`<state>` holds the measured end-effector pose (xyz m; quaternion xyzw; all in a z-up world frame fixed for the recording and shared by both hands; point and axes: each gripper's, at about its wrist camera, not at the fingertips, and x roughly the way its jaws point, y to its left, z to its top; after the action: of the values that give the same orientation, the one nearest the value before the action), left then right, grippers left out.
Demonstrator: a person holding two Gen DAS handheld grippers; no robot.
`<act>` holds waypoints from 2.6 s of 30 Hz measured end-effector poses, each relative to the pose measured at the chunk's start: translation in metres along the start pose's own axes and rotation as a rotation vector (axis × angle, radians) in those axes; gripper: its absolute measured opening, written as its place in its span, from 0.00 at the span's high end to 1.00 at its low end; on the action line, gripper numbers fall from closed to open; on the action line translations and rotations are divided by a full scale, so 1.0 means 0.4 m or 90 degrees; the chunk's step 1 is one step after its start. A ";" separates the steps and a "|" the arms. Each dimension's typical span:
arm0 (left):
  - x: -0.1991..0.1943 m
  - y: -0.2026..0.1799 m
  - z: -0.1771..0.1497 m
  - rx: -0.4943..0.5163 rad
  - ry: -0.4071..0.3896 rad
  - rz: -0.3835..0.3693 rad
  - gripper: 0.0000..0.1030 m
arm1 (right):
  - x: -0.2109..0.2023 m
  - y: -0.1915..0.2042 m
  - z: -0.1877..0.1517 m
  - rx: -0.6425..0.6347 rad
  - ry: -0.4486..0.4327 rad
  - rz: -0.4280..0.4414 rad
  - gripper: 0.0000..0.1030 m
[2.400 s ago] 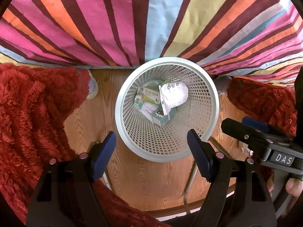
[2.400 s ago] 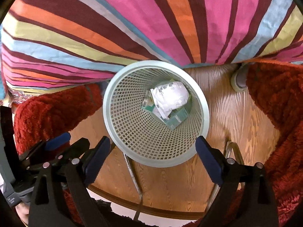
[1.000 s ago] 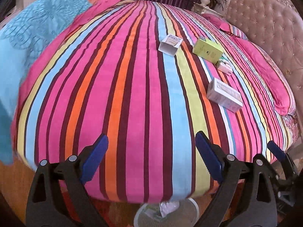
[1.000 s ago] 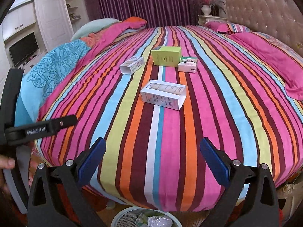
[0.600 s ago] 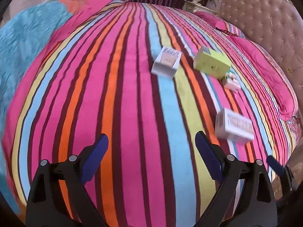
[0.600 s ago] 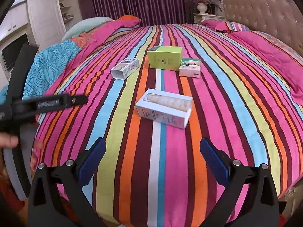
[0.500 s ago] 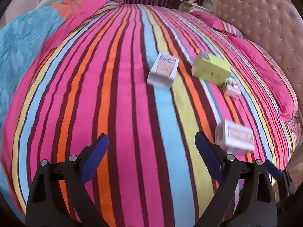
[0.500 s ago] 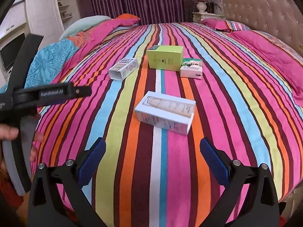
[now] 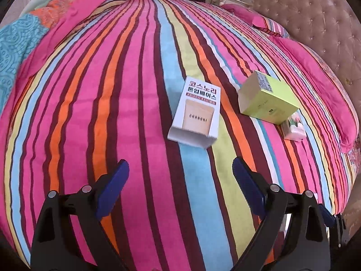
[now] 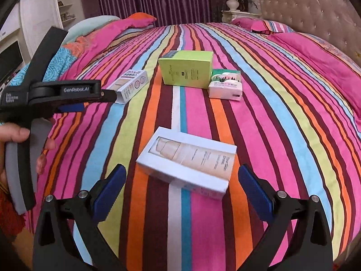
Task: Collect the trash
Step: 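Grasp the white COSNORI box with the left gripper while the right gripper grasps the Your Skin Dress box, then carry the COSNORI box and Your Skin Dress box over the wastebasket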
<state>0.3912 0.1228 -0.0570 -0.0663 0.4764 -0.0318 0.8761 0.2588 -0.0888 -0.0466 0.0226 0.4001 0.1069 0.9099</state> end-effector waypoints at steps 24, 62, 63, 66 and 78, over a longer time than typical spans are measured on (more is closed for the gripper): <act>0.150 -0.026 0.113 0.019 0.024 0.021 0.22 | 0.111 -0.007 0.059 -0.047 0.036 -0.016 0.17; -0.156 -0.057 -0.198 0.024 -0.018 0.052 0.51 | -0.091 -0.101 0.001 -0.032 0.007 -0.032 0.21; -0.167 -0.061 -0.212 0.028 -0.019 0.054 0.51 | -0.098 -0.102 -0.005 -0.032 0.007 -0.031 0.21; -0.198 -0.067 -0.251 0.028 -0.023 0.052 0.51 | -0.121 -0.102 -0.019 -0.034 0.004 -0.030 0.21; -0.312 -0.117 -0.429 0.028 -0.030 0.020 0.51 | -0.232 -0.115 -0.097 -0.057 -0.005 -0.030 0.21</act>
<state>0.1799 0.0765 -0.0387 -0.0407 0.4556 -0.0271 0.8889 0.1775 -0.1551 -0.0115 -0.0275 0.3920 0.1035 0.9137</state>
